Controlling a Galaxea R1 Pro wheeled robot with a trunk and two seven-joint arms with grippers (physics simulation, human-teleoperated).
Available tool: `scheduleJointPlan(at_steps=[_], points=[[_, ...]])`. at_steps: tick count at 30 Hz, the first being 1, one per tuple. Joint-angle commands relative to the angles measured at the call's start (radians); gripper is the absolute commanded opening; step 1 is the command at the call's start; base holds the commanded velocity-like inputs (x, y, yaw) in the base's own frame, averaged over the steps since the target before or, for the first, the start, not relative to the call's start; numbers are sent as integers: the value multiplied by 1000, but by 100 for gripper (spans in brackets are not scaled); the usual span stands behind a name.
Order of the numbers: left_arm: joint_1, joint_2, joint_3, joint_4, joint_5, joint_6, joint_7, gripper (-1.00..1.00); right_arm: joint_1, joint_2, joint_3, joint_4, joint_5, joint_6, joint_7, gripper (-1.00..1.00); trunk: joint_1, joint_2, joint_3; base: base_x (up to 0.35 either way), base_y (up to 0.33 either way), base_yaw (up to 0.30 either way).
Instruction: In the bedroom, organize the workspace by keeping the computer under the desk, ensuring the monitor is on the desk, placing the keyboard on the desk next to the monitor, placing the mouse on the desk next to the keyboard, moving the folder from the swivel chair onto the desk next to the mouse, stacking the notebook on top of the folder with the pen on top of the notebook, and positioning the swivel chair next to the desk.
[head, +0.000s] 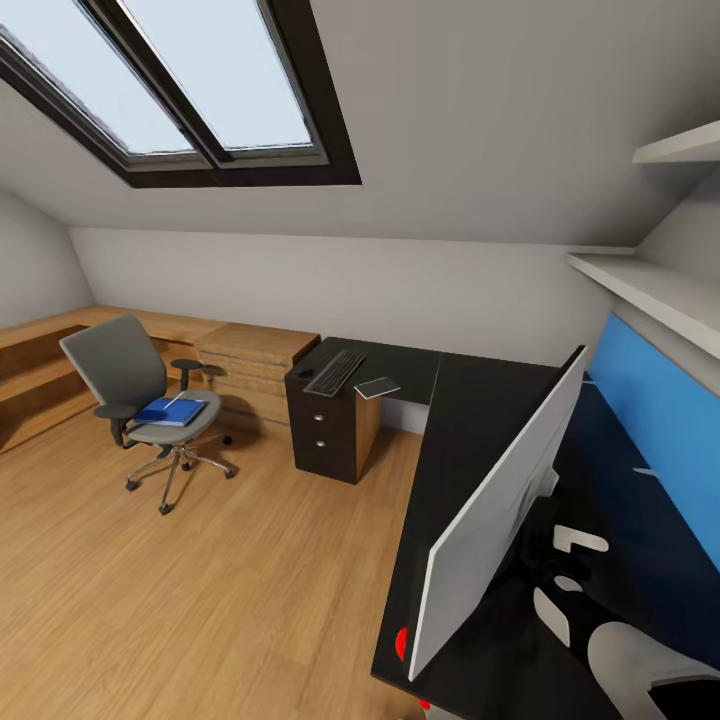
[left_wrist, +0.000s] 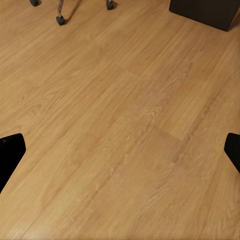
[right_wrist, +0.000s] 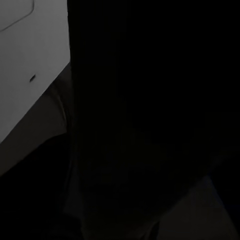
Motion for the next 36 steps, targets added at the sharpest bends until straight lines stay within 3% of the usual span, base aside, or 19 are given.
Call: scheduleJointPlan(at_steps=[1,24,31,35,36], points=[[0,0,-1,-1,7,-1,-3,100,-1,-1,11,0,-10,-4,-2,-100,1,-2,-2,0,0,0],[0,0,-2,-1,8,0,-3,100,-1,-14,10,0,-11,-3,-2,-100,1,-2,-2,0,0,0],[0,1,-23,-6,10,7,-2,100,-1,-24,10,0,-12,-3,-2,-100,1,-2,-2,0,0,0],[0,-22,-25,-91,11,50,-1,100,-1,-27,10,0,-13,-3,-2,-100,1,-2,-2,0,0,0],[0,-34,-24,-172,13,137,-2,100,-1,-31,10,0,-14,-3,-2,-100,1,-2,-2,0,0,0]])
